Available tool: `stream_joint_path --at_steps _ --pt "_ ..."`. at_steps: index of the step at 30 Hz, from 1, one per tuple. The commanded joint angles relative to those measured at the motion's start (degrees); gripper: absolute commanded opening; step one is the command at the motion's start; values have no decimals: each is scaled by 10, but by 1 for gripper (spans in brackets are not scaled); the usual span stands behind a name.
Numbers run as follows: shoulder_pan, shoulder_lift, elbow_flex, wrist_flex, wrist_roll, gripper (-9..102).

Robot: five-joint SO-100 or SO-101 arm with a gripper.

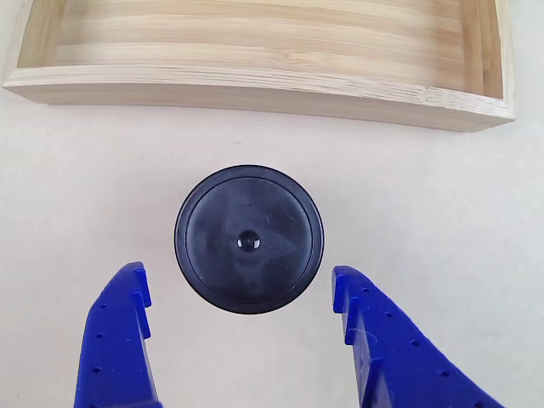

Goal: Place the black cylinder in the wooden box then return to rest.

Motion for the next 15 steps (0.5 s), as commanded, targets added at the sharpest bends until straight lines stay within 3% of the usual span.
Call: stream_joint_path --at_steps 1,15 --pt "12 4 -52 -21 3 32" --pt "12 30 -43 -68 14 32"
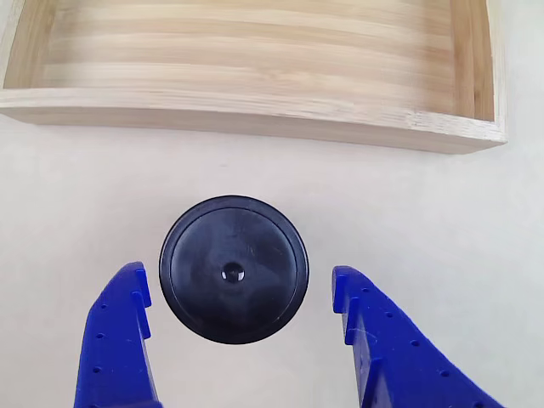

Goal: Place the black cylinder in the wooden box then return to rest.

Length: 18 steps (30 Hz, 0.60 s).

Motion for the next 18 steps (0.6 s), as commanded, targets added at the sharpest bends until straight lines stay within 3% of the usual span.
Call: stream_joint_path --at_steps 1,18 --pt "3 0 -40 -25 4 32" --pt "-4 11 -21 -40 2 32"
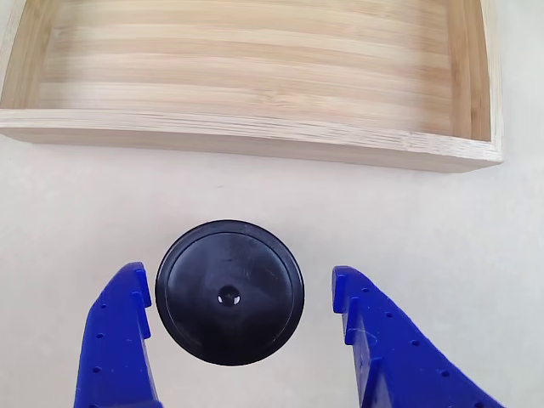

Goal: Place the black cylinder in the wooden box then return to rest.

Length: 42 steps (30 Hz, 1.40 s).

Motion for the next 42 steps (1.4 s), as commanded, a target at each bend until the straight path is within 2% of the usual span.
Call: stream_joint_path --at_steps 1,42 --pt "-4 0 -19 -14 2 32" --pt "-13 19 6 -43 -4 29"
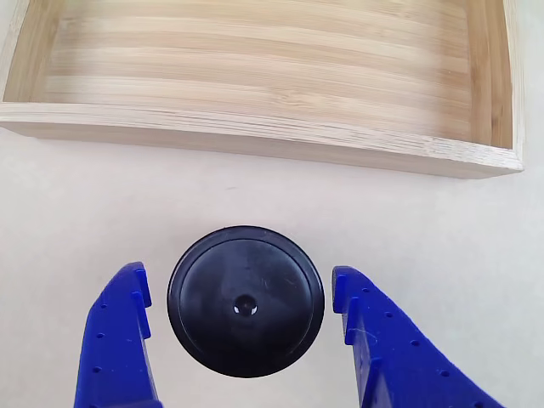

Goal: Place the black cylinder in the wooden box then return to rest.

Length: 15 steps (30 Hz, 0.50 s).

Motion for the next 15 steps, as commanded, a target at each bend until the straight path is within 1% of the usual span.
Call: stream_joint_path --at_steps 1,5,15 --pt "0 -2 -5 -16 -4 28" --pt "-1 -1 -5 -17 -4 24" --pt "-2 -11 3 -5 -6 22"
